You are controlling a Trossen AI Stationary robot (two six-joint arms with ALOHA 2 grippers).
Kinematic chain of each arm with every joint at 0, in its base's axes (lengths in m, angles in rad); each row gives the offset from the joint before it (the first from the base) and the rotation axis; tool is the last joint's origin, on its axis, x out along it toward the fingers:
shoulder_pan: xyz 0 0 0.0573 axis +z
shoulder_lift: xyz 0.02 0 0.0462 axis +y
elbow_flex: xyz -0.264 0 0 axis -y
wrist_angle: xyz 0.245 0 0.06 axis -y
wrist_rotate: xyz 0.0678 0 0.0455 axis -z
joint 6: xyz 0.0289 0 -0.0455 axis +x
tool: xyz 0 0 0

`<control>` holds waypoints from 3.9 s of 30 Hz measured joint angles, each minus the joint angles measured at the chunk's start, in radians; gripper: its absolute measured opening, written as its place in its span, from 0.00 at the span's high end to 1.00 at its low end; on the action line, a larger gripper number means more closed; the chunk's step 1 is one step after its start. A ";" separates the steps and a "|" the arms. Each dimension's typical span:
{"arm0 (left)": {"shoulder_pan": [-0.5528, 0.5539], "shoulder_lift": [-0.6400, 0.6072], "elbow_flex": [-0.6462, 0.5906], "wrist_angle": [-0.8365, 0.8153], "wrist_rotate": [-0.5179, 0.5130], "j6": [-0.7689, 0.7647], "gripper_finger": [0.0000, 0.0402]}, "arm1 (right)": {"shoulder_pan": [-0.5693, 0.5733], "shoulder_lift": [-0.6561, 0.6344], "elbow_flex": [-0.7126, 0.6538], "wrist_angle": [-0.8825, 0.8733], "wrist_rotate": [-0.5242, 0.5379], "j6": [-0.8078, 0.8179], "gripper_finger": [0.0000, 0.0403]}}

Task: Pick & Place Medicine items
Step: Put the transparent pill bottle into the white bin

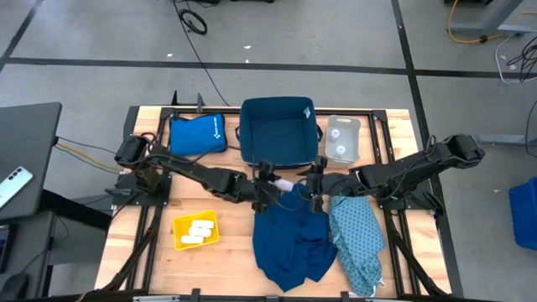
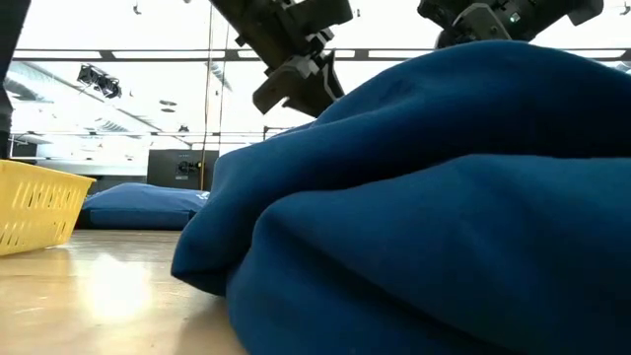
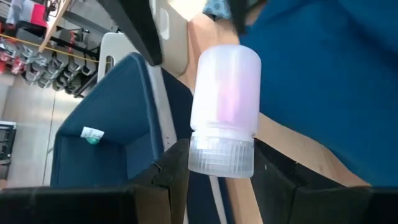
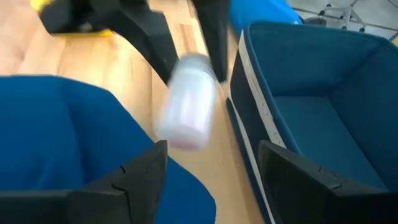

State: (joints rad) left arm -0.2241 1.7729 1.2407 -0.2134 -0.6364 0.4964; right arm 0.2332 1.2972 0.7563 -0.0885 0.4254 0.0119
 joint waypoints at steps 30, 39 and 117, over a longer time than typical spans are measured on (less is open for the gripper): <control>0.057 0.000 0.000 0.123 0.085 0.044 0.65 | -0.054 0.032 0.002 0.076 -0.041 0.002 0.66; 0.055 0.000 0.000 0.121 0.090 0.022 0.65 | -0.054 0.032 0.002 0.076 -0.034 0.014 0.66; 0.273 0.243 0.012 1.518 1.079 -0.491 0.23 | 0.066 0.020 -0.491 1.649 -0.070 -0.505 0.66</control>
State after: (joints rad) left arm 0.0490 2.0159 1.2530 1.3047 0.4428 0.0050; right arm 0.2989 1.3170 0.2653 1.5600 0.3557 -0.4931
